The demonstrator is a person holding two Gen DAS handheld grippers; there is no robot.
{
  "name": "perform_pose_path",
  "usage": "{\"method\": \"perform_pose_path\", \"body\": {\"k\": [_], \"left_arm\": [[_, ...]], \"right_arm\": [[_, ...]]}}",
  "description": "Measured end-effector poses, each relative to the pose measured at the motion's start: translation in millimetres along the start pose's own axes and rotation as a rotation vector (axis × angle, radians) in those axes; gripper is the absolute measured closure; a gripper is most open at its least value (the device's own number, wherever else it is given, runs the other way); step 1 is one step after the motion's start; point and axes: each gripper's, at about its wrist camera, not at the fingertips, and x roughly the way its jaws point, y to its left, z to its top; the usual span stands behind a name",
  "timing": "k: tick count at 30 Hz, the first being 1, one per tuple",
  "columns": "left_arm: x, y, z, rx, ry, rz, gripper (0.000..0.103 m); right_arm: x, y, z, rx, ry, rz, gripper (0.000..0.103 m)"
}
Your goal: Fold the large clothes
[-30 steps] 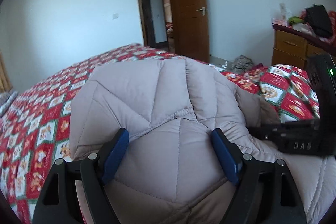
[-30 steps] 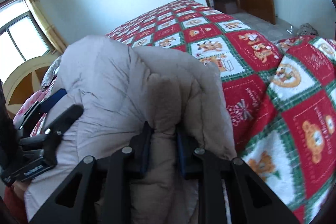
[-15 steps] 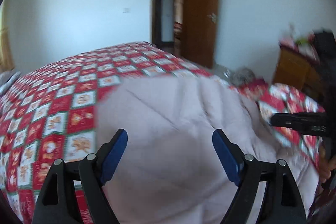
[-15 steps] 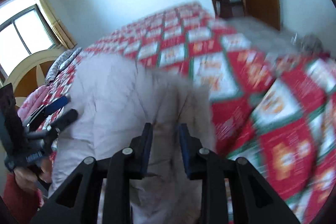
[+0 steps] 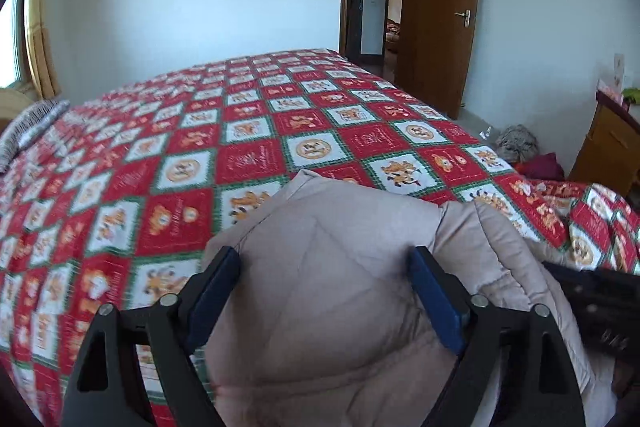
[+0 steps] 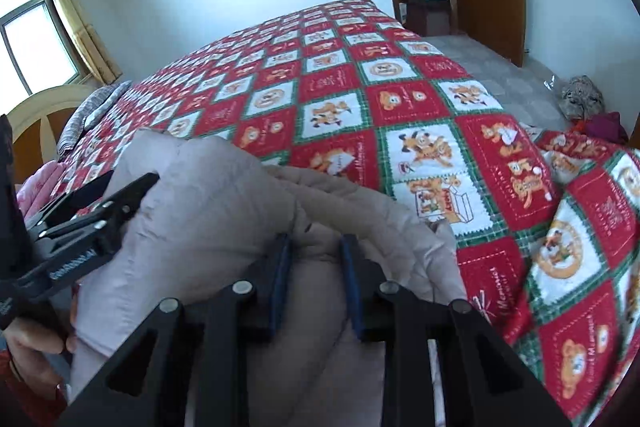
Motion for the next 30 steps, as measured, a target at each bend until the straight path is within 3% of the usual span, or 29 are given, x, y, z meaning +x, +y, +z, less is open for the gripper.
{"method": "perform_pose_path", "body": {"k": [4,10,14,16,17,18,19,20,23,27,30], "left_arm": [[26,0,-1,-0.018,0.062,-0.032,0.014],[39,-14,-4,0.042,0.079,0.055,0.012],[25,-2,-4,0.030,0.110,0.018,0.011],[7,12,-3,0.006,0.120,-0.005,0.011],[-10,25,-4,-0.029,0.108,-0.017,0.011],[-22,35,-5,-0.058,0.093,-0.028,0.011],[-40,50,-10,-0.111,0.072,-0.034,0.011],[-50,62,-14,-0.152,0.062,-0.043,0.011],[-66,94,-37,-0.271,0.063,-0.158,0.011],[-60,110,-72,-0.399,0.113,-0.277,0.011],[-48,106,-92,-0.505,0.146,-0.463,0.011]], "right_arm": [[16,-4,-4,0.008,-0.007,-0.022,0.076],[28,-10,-2,0.031,-0.014,-0.021,0.079],[10,-21,-2,0.074,-0.009,0.065,0.074],[-18,-32,0,0.108,-0.028,0.120,0.065],[-45,-41,-1,0.117,-0.088,0.136,0.044],[-65,-47,-4,0.112,-0.139,0.131,0.015],[-77,-51,-6,0.105,-0.166,0.130,0.004],[-90,-57,-9,0.090,-0.176,0.140,0.000],[-92,-70,-20,0.113,-0.084,0.189,0.000],[-64,-66,-41,0.134,0.028,0.228,0.000],[-41,-58,-50,0.161,0.097,0.294,0.000]]}}
